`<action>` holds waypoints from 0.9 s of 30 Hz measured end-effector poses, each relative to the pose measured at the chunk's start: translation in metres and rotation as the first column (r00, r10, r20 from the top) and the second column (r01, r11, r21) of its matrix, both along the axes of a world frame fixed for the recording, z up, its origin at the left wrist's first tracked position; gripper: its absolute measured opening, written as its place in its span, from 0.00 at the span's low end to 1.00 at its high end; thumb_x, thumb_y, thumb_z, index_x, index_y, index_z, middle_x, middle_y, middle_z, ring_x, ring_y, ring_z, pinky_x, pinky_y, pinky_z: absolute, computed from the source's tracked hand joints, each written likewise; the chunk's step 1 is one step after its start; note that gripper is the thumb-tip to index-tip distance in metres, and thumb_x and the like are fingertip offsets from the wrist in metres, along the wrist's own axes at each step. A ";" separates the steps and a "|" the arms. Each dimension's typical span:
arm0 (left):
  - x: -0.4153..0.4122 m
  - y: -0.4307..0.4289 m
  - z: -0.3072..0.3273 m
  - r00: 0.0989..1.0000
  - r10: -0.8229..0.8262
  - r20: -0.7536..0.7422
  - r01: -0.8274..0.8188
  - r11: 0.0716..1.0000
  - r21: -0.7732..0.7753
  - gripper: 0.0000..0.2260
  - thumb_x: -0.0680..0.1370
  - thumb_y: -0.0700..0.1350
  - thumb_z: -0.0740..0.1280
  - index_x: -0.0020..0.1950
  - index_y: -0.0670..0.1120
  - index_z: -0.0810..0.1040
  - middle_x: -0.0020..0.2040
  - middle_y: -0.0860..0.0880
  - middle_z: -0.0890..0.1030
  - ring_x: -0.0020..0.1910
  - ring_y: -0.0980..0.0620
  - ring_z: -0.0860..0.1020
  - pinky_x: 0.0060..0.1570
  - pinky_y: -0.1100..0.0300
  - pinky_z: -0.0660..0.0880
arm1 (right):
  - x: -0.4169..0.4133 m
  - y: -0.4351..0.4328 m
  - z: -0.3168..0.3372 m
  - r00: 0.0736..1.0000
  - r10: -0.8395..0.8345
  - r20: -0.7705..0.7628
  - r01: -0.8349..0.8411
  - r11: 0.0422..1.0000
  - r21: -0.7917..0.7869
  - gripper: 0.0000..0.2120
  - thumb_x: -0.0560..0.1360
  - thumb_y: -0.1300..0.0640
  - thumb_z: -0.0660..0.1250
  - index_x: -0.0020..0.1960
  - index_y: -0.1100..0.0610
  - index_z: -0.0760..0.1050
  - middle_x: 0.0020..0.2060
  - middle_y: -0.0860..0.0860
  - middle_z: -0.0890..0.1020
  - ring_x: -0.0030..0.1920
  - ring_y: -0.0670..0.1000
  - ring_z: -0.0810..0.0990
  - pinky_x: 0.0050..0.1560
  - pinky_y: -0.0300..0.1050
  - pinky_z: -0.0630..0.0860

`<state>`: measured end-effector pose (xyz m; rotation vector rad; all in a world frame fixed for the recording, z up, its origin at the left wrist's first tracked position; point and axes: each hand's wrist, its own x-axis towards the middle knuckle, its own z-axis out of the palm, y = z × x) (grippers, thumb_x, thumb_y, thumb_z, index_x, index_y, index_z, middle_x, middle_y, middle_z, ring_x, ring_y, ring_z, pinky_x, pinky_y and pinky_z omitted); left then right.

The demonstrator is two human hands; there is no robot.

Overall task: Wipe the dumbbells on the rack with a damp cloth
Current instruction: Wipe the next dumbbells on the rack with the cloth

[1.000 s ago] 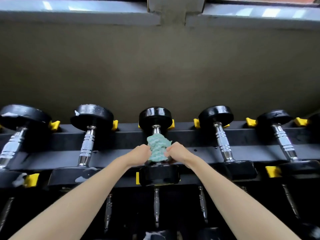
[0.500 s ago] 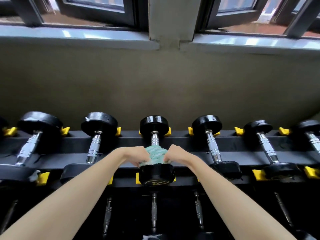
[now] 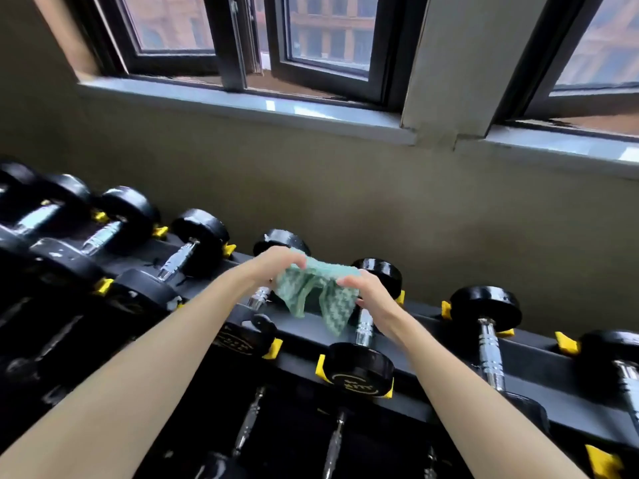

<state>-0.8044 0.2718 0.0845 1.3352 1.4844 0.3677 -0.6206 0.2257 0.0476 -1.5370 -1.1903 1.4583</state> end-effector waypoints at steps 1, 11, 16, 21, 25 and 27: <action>-0.012 0.004 0.002 0.997 -0.027 -0.073 0.031 0.998 0.046 0.14 0.65 0.47 0.67 0.49 0.46 0.73 0.47 0.47 0.73 0.44 0.49 0.72 0.38 0.59 0.67 | -0.007 0.003 0.001 0.999 -0.009 0.037 0.008 1.000 0.024 0.05 0.73 0.63 0.65 0.48 0.60 0.72 0.47 0.55 0.77 0.47 0.53 0.73 0.51 0.47 0.68; -0.102 0.070 -0.005 0.948 -0.075 -0.310 0.195 0.906 0.375 0.07 0.69 0.40 0.71 0.40 0.43 0.73 0.35 0.49 0.74 0.36 0.50 0.72 0.33 0.59 0.66 | -0.075 0.058 -0.022 0.896 -0.149 0.419 0.038 0.965 0.261 0.19 0.72 0.69 0.58 0.56 0.55 0.77 0.48 0.48 0.76 0.50 0.50 0.74 0.49 0.40 0.68; -0.144 0.112 -0.024 0.963 -0.183 -0.199 0.256 0.855 0.451 0.07 0.72 0.45 0.71 0.45 0.49 0.73 0.30 0.52 0.72 0.30 0.52 0.67 0.31 0.63 0.63 | -0.109 0.079 -0.034 0.854 -0.388 0.346 0.315 0.916 0.250 0.12 0.69 0.69 0.56 0.45 0.59 0.75 0.39 0.52 0.77 0.43 0.53 0.74 0.42 0.45 0.69; -0.162 0.134 -0.036 0.979 -0.203 -0.018 0.184 0.846 0.500 0.08 0.76 0.47 0.67 0.38 0.47 0.78 0.38 0.48 0.76 0.38 0.57 0.71 0.41 0.64 0.67 | -0.124 0.086 -0.029 0.891 -0.381 0.247 0.339 0.920 0.196 0.13 0.72 0.67 0.58 0.46 0.54 0.78 0.41 0.51 0.80 0.42 0.52 0.76 0.44 0.46 0.72; -0.166 0.133 -0.043 0.982 -0.185 0.046 0.143 0.872 0.468 0.07 0.79 0.48 0.62 0.42 0.50 0.74 0.44 0.44 0.70 0.45 0.52 0.70 0.46 0.60 0.69 | -0.128 0.082 -0.024 0.922 -0.299 0.246 0.273 0.953 0.133 0.19 0.78 0.64 0.56 0.61 0.47 0.76 0.51 0.44 0.80 0.49 0.48 0.79 0.54 0.45 0.76; -0.165 0.130 -0.043 0.977 -0.177 0.115 0.124 0.921 0.370 0.08 0.82 0.47 0.57 0.43 0.50 0.69 0.44 0.44 0.71 0.44 0.49 0.71 0.45 0.56 0.72 | -0.128 0.080 -0.018 0.942 -0.280 0.187 0.261 0.958 0.121 0.17 0.79 0.63 0.58 0.61 0.46 0.75 0.52 0.44 0.81 0.48 0.41 0.79 0.47 0.34 0.76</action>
